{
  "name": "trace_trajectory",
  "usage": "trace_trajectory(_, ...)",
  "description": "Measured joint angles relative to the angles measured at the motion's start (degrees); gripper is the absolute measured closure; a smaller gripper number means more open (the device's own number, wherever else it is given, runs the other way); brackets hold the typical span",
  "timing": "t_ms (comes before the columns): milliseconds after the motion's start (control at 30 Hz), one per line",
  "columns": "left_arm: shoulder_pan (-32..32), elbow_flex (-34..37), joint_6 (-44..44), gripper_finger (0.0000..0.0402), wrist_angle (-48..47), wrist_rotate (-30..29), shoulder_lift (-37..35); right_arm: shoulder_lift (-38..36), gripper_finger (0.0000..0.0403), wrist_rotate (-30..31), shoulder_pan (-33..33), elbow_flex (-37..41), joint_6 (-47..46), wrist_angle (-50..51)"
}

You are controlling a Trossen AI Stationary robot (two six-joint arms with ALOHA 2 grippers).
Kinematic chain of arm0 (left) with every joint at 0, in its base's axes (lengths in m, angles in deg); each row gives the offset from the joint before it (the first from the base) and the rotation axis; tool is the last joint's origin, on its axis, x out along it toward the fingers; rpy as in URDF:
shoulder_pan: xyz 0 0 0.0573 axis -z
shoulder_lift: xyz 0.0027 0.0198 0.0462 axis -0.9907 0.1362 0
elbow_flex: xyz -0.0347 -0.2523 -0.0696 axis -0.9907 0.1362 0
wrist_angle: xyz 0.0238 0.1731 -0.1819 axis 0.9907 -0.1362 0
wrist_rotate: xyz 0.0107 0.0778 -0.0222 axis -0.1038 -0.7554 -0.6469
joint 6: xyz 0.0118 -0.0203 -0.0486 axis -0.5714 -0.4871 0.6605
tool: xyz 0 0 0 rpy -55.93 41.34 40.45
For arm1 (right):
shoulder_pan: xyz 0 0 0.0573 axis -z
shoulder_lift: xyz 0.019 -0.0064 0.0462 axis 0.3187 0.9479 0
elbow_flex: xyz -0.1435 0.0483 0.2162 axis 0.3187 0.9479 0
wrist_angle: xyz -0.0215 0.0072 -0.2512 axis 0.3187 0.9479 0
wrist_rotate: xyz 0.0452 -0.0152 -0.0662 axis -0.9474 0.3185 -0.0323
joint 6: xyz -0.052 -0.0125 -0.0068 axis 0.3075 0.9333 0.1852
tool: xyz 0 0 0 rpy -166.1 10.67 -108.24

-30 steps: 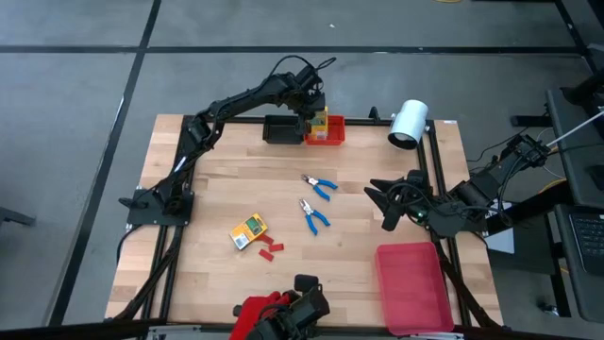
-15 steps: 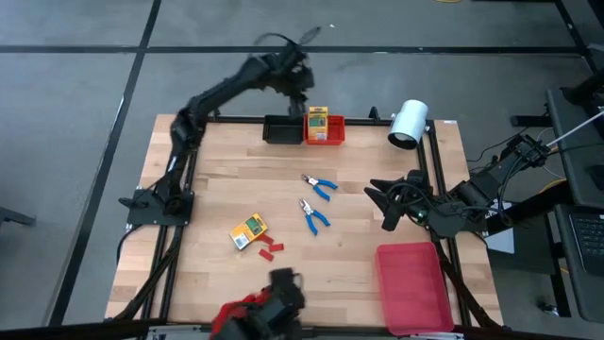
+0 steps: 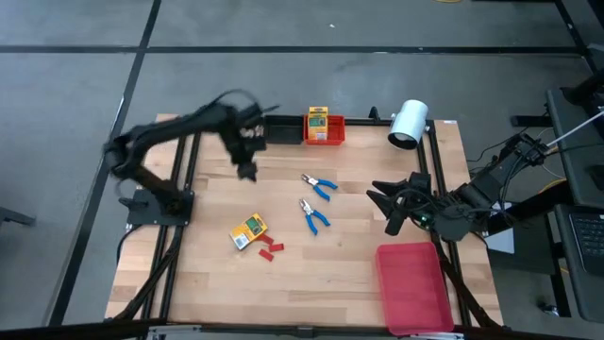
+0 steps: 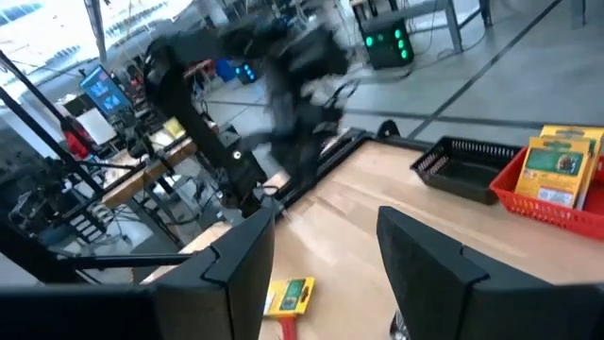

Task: Pick & Place School Supplies
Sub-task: Put the yellow crayon box into the red bin

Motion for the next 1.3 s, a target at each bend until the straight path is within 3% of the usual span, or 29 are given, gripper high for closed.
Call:
trace_trajectory(133,6.1,13.9,5.8,0.0272,12.6,-1.1,-8.4,0.0,0.0209,1.3,-1.0,0.0,1.8,-1.5)
trace_trajectory(267,12.0,18.6,6.3,0.0271,21.8,-1.6,-7.4,0.0,0.0209,-0.4,-1.1,0.0,1.5,-1.7)
trace_trajectory(367,13.0,18.7,6.1,0.0271,20.1,-0.1,-1.6,0.0,0.0209,-2.3,-1.1,0.0,0.6,-2.4)
trace_trajectory(533,10.4,18.8,-2.2,0.0271,14.4,2.6,5.5,0.0,0.0209,-2.7,-1.1,0.0,5.9,-8.7)
trace_trajectory(800,7.7,17.6,-10.8,0.0271,16.7,6.8,9.5,0.0,0.0209,-2.5,-1.8,0.0,12.6,-14.7)
trace_trajectory(1300,9.4,17.6,-18.9,0.0271,23.0,5.5,12.3,0.0,0.0209,4.8,-6.7,0.0,12.0,-15.2)
